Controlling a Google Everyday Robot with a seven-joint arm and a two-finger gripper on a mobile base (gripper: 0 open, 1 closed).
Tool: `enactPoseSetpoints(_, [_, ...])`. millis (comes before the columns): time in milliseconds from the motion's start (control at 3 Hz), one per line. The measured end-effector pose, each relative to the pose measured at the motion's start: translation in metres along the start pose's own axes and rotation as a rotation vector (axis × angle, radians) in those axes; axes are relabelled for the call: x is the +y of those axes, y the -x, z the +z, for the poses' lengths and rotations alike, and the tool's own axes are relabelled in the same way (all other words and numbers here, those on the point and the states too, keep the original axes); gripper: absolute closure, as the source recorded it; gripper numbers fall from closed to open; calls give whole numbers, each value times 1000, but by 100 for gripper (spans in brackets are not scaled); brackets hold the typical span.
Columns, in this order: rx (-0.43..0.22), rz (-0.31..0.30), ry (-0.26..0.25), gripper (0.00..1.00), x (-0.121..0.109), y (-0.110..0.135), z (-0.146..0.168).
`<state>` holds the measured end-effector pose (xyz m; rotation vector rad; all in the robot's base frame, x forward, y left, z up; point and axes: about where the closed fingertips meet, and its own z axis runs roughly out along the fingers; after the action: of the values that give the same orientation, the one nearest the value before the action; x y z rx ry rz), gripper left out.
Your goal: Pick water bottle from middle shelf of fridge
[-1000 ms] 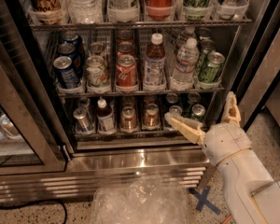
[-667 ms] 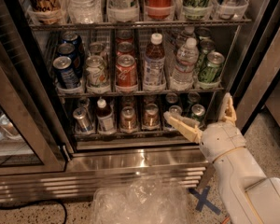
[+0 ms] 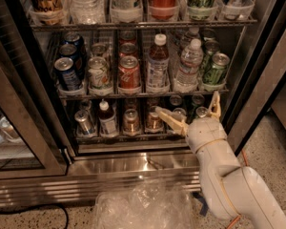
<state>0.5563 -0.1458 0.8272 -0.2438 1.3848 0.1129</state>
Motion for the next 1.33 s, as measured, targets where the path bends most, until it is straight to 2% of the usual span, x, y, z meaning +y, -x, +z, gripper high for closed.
enactPoseSetpoints(333, [1, 2, 1, 0, 0, -1, 1])
enactPoseSetpoints(667, [-18, 22, -9, 0, -5, -6, 17])
enactPoseSetpoints(1000, [-44, 17, -42, 0, -18, -15, 43])
enactPoseSetpoints(1333, [-45, 16, -42, 0, -18, -15, 44])
